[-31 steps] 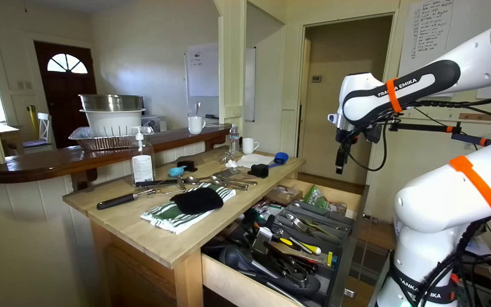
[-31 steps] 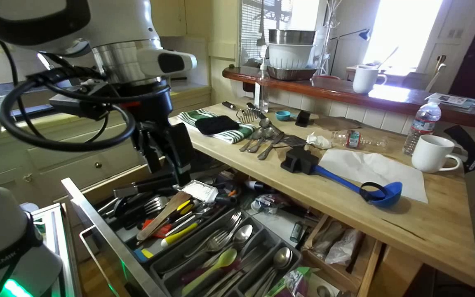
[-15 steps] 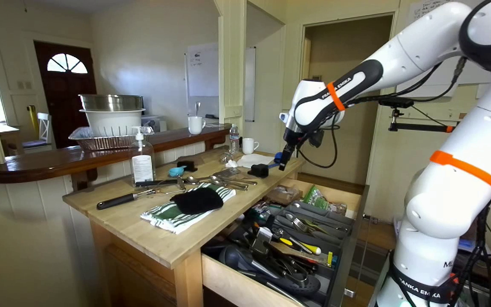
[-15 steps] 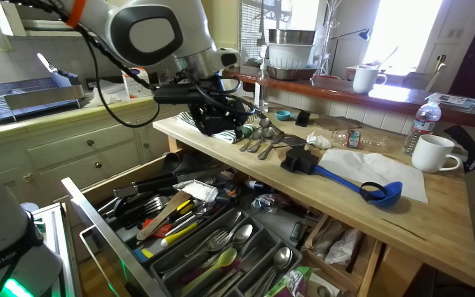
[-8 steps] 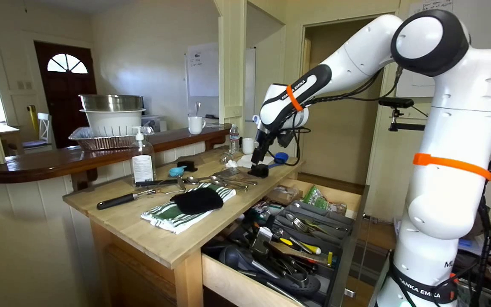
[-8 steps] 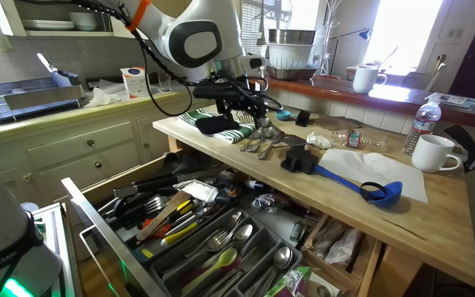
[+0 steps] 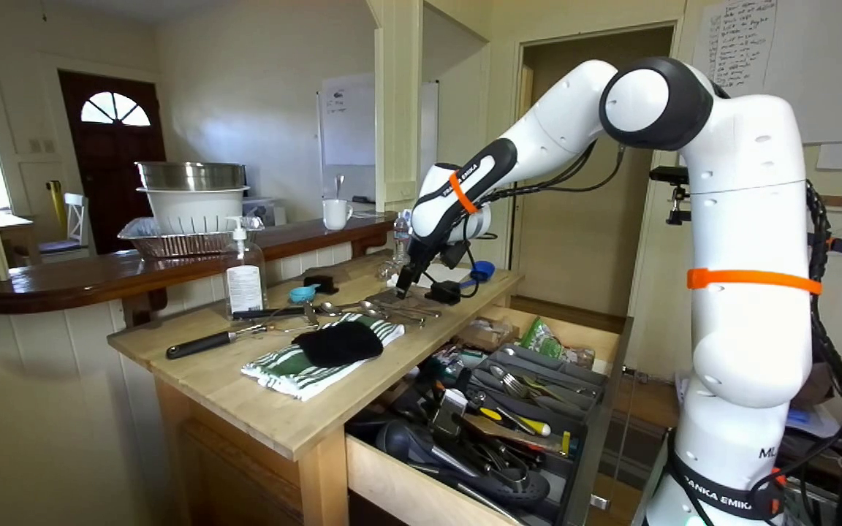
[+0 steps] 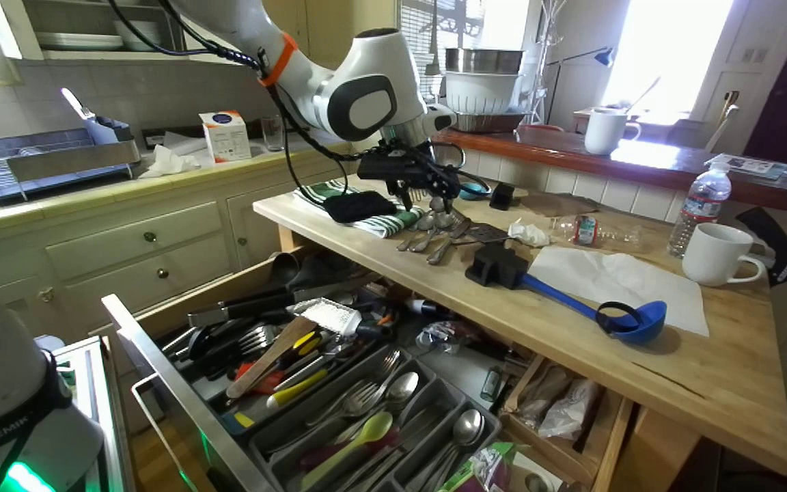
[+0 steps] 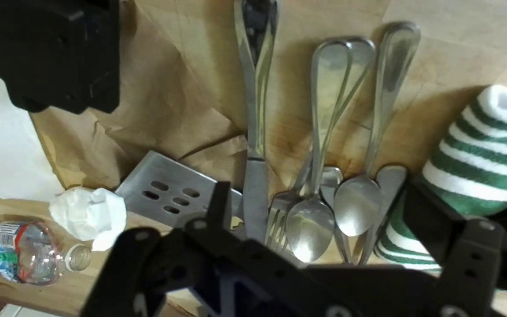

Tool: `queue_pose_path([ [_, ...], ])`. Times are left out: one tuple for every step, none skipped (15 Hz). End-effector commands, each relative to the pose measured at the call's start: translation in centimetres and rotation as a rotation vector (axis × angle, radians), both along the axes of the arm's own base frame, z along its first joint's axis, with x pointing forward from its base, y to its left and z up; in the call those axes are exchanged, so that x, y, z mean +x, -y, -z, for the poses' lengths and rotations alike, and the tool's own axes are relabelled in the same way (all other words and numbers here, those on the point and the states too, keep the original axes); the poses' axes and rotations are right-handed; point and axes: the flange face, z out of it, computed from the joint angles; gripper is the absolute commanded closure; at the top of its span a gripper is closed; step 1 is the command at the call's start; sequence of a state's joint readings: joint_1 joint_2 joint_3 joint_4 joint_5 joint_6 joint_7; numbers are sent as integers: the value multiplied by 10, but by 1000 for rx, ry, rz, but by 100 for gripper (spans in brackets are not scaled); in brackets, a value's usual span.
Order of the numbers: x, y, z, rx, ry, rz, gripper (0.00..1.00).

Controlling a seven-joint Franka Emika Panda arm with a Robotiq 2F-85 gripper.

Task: Put the spoon in the drawer

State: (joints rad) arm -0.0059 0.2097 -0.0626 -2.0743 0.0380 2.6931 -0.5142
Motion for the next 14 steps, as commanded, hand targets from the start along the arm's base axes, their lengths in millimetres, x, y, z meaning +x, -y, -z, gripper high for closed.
queue_pose_path([
  [4,0,3,0,3,2,0],
  [6,0,4,0,4,2,0],
  [7,1,4,0,6,3,0],
  [7,1,3,0,9,3,0],
  [8,1,2,1,11,3,0],
  [8,1,1,1,12,3,0],
  [10,-3,4,32,10,-7,0],
  [14,-4,8,28,18,-1,0],
  [15,-7,11,30,12,-8,0],
  [17,-9,16,22,7,-15,0],
  [19,-11,20,19,4,-20,0],
  [20,-10,24,11,8,-20,0],
  [21,-9,28,15,7,-17,0],
  [22,-8,31,19,6,-13,5],
])
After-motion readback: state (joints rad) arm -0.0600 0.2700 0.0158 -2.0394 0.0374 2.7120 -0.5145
